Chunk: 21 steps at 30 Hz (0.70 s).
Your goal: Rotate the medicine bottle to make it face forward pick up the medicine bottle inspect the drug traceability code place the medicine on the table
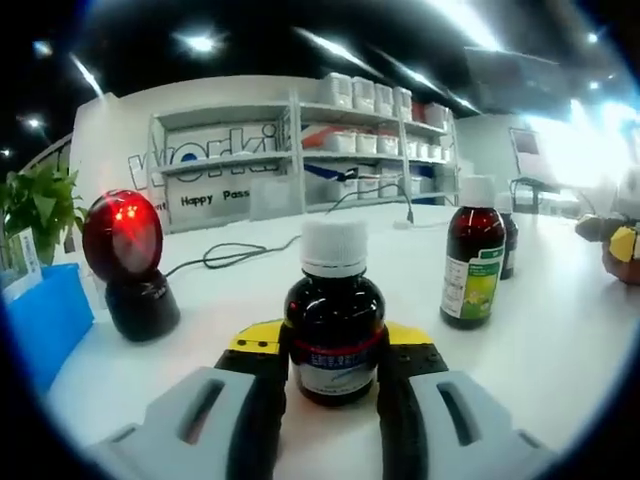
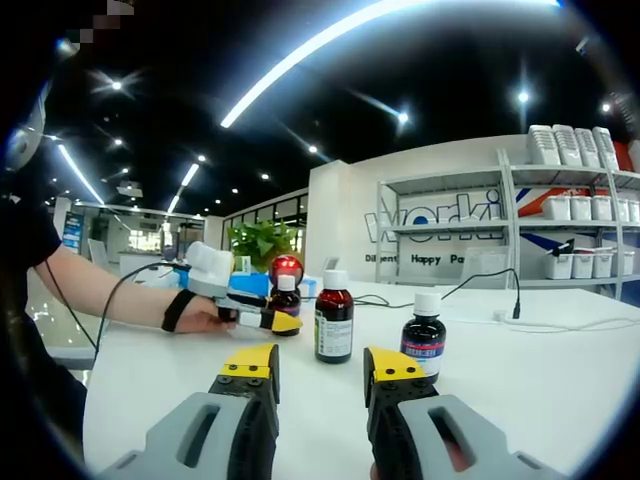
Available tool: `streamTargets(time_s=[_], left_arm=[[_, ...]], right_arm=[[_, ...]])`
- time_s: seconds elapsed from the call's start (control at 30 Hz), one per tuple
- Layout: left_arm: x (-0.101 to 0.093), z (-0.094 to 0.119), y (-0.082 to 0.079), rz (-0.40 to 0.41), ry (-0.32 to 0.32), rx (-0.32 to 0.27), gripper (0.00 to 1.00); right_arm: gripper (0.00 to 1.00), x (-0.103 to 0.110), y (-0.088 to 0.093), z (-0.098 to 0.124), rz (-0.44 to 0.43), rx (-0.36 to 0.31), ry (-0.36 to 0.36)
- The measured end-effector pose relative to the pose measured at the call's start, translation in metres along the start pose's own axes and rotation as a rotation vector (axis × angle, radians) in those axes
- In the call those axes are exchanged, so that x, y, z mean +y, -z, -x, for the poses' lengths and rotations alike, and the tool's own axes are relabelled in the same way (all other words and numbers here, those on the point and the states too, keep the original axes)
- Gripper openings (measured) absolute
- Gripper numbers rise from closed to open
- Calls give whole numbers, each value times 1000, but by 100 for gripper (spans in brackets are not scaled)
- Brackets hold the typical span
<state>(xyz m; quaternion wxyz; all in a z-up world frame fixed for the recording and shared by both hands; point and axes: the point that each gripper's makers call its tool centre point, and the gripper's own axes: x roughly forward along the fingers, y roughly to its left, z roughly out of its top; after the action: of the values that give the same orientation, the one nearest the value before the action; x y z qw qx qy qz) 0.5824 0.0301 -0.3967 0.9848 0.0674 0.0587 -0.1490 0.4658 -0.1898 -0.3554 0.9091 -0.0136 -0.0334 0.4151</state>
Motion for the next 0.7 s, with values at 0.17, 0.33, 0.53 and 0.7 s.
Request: streamTargets(time_s=[0.17,0.33,0.53,0.7], left_arm=[[0,1,1,5,37,-4,24],[-11,10,-5,24,93,-26,24],[-22,17,-9,48,158,-43,24],[-36,37,-24,90,223,-83,24]], right_arm=[[29,-1,1,0,1,2,2],[29,-1,1,-1,2,4,2],[29,-1,1,-1,-1,3,3],[28,-1,0,-1,-7,0,2]])
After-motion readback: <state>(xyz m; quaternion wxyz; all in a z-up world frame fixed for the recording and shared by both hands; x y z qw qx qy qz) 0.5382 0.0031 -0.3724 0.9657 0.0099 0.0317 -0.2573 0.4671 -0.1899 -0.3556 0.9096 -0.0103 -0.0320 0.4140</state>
